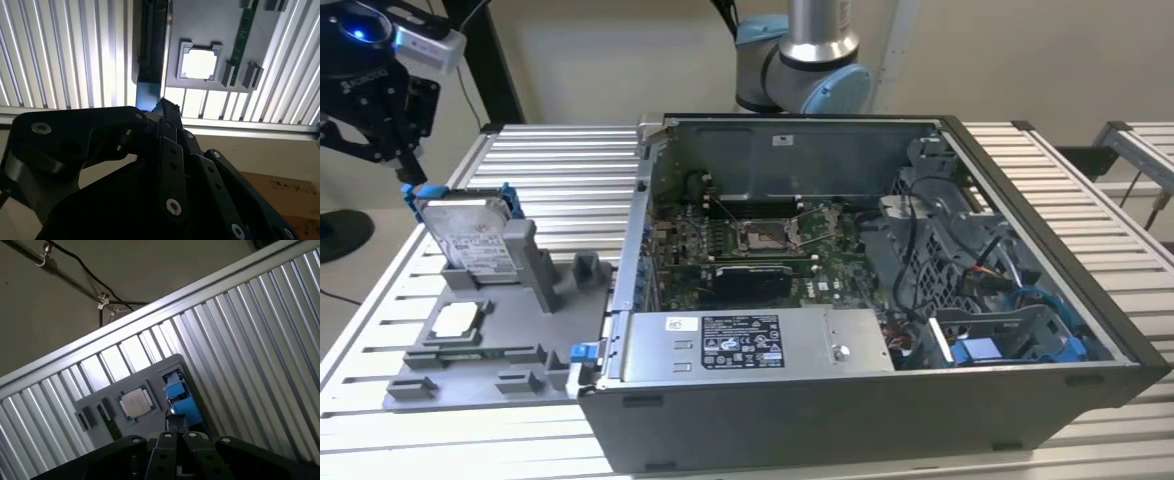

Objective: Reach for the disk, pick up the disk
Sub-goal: 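Pick up the disk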

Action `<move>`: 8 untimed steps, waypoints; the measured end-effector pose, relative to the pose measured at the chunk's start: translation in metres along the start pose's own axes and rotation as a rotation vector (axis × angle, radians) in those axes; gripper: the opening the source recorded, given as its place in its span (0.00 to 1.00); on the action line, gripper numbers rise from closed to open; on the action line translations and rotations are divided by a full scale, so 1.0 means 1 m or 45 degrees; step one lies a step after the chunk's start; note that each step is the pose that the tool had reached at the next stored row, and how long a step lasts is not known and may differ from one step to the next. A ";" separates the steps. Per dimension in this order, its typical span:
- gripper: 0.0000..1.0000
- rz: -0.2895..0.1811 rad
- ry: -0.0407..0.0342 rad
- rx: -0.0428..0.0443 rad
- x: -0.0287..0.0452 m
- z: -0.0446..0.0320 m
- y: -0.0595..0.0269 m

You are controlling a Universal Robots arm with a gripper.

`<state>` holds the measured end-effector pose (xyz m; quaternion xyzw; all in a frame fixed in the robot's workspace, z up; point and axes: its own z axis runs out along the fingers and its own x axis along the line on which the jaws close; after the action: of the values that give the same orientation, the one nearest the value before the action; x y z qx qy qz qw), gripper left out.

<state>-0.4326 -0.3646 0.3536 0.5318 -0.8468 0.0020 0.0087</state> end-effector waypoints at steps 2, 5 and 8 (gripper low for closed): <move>0.00 -0.032 0.0009 0.001 0.0000 0.0000 0.0000; 0.00 -0.078 0.0027 0.002 0.0000 0.0000 0.0000; 0.00 -0.118 0.0055 0.004 0.0001 0.0000 0.0002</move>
<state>-0.4327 -0.3646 0.3536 0.5706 -0.8212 0.0041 0.0097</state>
